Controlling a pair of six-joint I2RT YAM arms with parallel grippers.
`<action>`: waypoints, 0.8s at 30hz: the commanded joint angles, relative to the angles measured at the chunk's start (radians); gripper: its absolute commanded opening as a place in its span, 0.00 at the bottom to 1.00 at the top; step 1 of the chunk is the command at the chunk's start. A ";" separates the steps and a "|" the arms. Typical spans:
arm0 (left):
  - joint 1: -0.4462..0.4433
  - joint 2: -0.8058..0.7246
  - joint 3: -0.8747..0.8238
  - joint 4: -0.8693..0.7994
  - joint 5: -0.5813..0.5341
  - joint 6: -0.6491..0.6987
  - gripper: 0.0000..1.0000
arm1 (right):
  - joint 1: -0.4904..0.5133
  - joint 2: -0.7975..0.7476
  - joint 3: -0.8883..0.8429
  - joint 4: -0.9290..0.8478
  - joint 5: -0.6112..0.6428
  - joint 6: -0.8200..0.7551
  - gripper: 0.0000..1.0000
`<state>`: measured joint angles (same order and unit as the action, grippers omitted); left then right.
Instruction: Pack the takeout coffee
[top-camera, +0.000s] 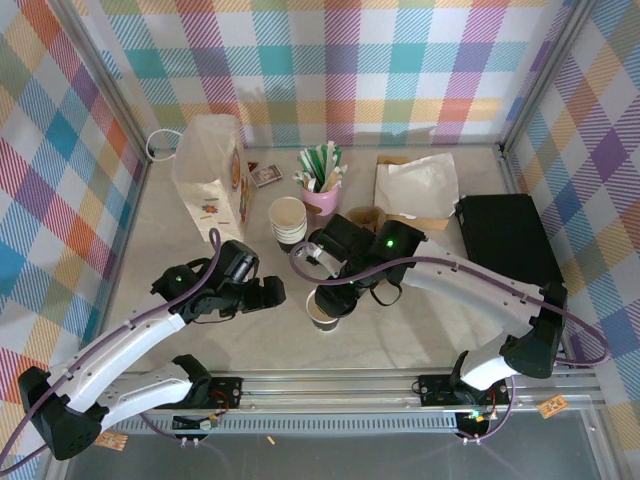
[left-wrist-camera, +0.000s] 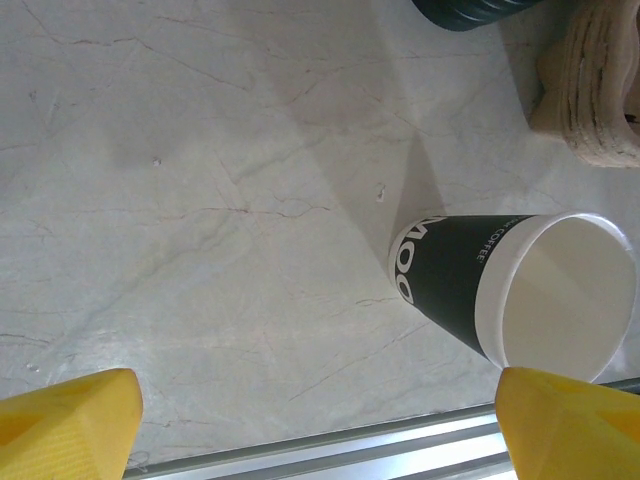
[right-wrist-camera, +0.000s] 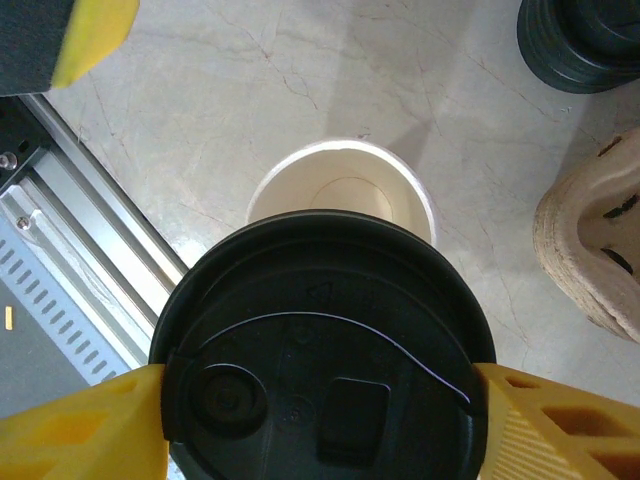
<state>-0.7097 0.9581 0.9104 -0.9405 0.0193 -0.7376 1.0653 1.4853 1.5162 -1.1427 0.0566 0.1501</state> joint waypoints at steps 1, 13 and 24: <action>0.011 -0.021 -0.013 -0.003 0.018 -0.019 0.91 | 0.010 -0.014 0.001 -0.018 0.009 0.002 0.69; 0.011 -0.039 -0.034 -0.014 0.011 -0.043 0.91 | 0.021 0.019 0.014 -0.026 0.019 -0.041 0.69; 0.011 -0.062 -0.050 -0.018 -0.001 -0.066 0.91 | 0.037 0.080 0.021 0.010 0.017 -0.077 0.70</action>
<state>-0.7097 0.9092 0.8711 -0.9413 0.0257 -0.7925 1.0927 1.5486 1.5192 -1.1427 0.0719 0.0929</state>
